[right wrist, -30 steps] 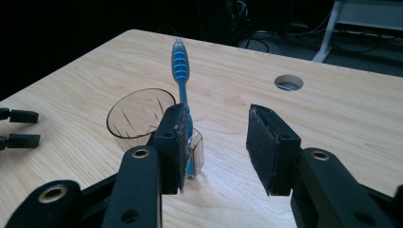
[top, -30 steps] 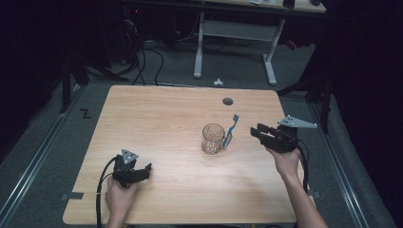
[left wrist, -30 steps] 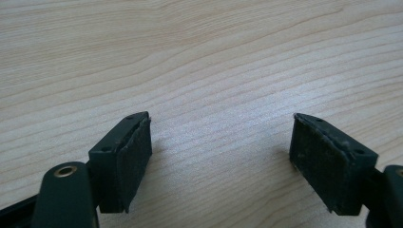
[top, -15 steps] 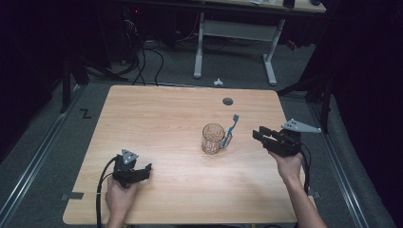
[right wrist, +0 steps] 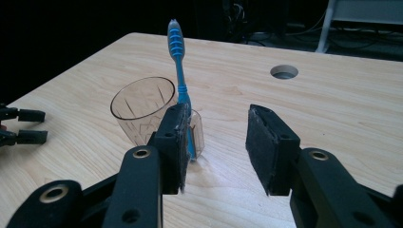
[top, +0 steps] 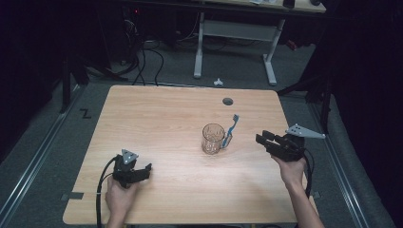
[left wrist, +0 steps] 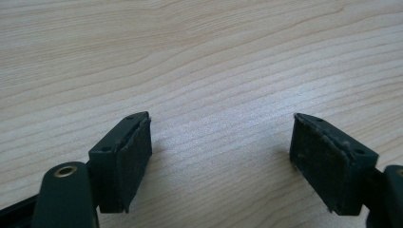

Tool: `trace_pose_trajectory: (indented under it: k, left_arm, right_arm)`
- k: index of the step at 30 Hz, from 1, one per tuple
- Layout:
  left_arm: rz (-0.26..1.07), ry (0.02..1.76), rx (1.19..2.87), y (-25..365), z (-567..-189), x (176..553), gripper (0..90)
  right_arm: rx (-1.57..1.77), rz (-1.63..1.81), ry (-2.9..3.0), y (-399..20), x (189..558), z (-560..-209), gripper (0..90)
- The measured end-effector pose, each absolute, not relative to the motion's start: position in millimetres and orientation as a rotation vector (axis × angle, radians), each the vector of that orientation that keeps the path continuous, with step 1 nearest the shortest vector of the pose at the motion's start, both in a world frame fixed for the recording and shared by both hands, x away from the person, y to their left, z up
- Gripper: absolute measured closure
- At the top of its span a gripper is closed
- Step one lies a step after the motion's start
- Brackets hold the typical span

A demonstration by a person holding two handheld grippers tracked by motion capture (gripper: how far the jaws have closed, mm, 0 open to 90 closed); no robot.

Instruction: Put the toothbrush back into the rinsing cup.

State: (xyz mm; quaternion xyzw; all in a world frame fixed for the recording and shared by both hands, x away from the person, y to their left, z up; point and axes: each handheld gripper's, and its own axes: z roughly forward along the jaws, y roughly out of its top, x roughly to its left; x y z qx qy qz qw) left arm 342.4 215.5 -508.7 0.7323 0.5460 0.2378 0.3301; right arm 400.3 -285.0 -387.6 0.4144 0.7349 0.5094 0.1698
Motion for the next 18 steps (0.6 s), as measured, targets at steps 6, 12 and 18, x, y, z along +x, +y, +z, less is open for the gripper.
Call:
trace_pose_trajectory:
  k: [6, 12, 18]
  left_arm:
    - [0.622, 1.428, 1.915, 215, -509, 342, 22.5]
    - [0.623, 1.428, 1.915, 215, -509, 342, 22.5]
    - [0.622, 1.428, 1.916, 215, -509, 342, 22.5]
  right_arm:
    - [1.188, 1.451, 2.076, -290, 397, -390, 59.4]
    - [1.209, 1.445, 2.067, -295, 394, -396, 59.4]
    - [1.220, 1.442, 2.063, -297, 394, -400, 59.3]
